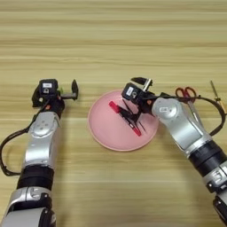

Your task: Move the objects on the table

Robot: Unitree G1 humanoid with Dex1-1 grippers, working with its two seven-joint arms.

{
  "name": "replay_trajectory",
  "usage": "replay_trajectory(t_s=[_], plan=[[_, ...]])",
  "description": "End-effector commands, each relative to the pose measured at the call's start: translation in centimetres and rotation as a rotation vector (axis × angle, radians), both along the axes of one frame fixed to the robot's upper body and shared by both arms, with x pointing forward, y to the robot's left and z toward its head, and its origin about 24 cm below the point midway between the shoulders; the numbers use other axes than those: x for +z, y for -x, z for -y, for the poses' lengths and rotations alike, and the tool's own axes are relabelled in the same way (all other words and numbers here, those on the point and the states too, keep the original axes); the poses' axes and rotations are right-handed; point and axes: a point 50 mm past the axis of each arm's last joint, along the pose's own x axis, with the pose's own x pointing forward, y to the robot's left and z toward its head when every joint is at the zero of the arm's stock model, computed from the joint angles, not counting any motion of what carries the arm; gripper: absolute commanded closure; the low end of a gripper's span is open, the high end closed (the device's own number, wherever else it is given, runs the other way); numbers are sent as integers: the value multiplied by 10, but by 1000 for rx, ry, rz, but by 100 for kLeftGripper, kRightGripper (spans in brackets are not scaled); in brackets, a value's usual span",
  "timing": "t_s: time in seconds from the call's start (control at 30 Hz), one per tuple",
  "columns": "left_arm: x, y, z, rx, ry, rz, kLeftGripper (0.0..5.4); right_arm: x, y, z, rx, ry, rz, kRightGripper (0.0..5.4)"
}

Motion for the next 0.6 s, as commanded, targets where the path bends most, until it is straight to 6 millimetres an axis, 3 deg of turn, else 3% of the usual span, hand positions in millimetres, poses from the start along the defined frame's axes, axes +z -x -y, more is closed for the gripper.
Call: replay_trajectory(t_s=[0.03,0.6], plan=[[-1,1,-3,5,0,-10,2,-8,-1,3,-20,13,-34,0],[-1,0,-3,4,1,-12,2,-8,-5,7,-39,12,-34,0]])
